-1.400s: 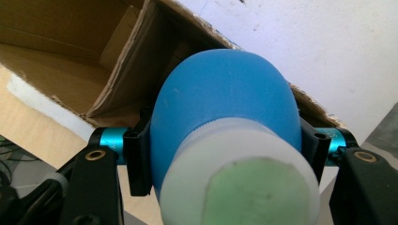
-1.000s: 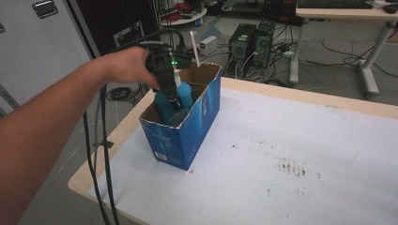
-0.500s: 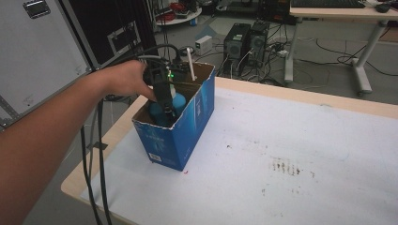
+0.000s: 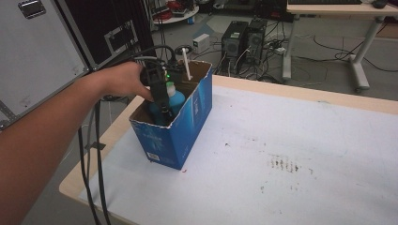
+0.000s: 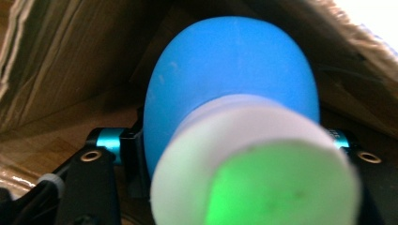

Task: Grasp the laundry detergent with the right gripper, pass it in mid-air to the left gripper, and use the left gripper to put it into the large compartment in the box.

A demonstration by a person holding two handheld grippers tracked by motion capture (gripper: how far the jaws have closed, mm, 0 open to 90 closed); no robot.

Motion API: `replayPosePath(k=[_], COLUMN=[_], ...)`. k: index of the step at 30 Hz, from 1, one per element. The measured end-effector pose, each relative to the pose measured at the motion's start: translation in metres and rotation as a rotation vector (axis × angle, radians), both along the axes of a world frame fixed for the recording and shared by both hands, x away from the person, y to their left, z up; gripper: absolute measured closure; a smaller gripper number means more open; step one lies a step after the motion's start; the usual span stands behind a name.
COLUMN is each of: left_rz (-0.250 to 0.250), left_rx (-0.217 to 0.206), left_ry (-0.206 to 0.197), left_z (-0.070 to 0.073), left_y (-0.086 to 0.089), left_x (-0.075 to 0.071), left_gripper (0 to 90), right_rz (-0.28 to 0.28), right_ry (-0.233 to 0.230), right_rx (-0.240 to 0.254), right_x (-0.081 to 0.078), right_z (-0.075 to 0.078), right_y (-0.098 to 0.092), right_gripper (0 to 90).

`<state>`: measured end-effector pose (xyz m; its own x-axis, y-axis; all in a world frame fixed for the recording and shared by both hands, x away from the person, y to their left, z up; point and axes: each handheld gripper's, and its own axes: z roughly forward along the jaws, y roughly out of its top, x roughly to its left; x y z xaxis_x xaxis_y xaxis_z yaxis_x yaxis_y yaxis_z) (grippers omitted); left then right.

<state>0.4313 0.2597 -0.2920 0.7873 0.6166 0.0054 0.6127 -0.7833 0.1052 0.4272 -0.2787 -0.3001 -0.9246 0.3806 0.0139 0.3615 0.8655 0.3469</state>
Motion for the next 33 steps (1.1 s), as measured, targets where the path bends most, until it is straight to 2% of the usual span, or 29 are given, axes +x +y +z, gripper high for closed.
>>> replayPosePath(k=[5, 7, 8, 9, 14, 20, 21, 23, 28, 30, 31, 32, 33], left_rz=[0.023, 0.028, 0.028, 0.035, 0.041, 0.049, 0.053, 0.068, 0.05, 0.046, 0.052, 0.055, 0.021], left_rx=[-0.014, -0.045, -0.045, -0.069, -0.086, -0.121, -0.121, -0.13, -0.113, -0.143, -0.163, -0.206, -0.23], left_ry=[-0.019, -0.032, -0.032, -0.046, -0.061, -0.096, -0.108, -0.137, -0.171, -0.169, -0.155, -0.126, -0.121], left_z=[0.001, 0.006, 0.006, 0.01, 0.017, 0.034, 0.037, 0.043, 0.062, 0.071, 0.074, 0.078, 0.08], left_y=[0.004, 0.005, 0.005, 0.006, 0.008, 0.009, 0.009, 0.007, 0.001, 0.0, 0.0, -0.001, -0.003], left_x=[0.001, 0.0, 0.0, 0.0, -0.002, -0.005, -0.006, -0.008, -0.012, -0.013, -0.013, -0.013, -0.015], left_gripper=[29.4, 26.3, 25.9, 25.8, 22.4, 21.8, 17.7, 17.7, 17.7, 17.8, 17.8, 17.8, 17.8], right_rz=[0.001, -0.002, -0.003, 0.001, 0.003, 0.007, 0.002, 0.001, 0.005, 0.006, 0.004, 0.004, -0.002], right_ry=[0.003, 0.004, 0.004, 0.002, 0.001, -0.002, -0.002, -0.003, -0.007, -0.01, -0.009, -0.01, -0.01], right_rx=[0.0, -0.01, -0.011, -0.009, -0.006, -0.006, -0.007, -0.006, -0.005, 0.0, 0.001, 0.0, 0.0], right_x=[0.0, 0.0, 0.0, 0.0, 0.0, -0.002, -0.002, -0.003, -0.003, -0.003, -0.004, -0.004, -0.005], right_z=[0.0, -0.001, -0.001, -0.001, -0.001, 0.0, 0.001, 0.001, 0.002, 0.002, 0.002, 0.003, 0.003], right_y=[0.001, 0.001, 0.001, 0.001, 0.001, 0.001, 0.001, 0.001, 0.0, 0.0, 0.0, 0.0, 0.0], right_gripper=[1.3, 1.3, 1.3, 1.3, 1.3, 1.3, 1.3, 1.3, 1.3, 1.3, 1.3, 1.3, 1.3])
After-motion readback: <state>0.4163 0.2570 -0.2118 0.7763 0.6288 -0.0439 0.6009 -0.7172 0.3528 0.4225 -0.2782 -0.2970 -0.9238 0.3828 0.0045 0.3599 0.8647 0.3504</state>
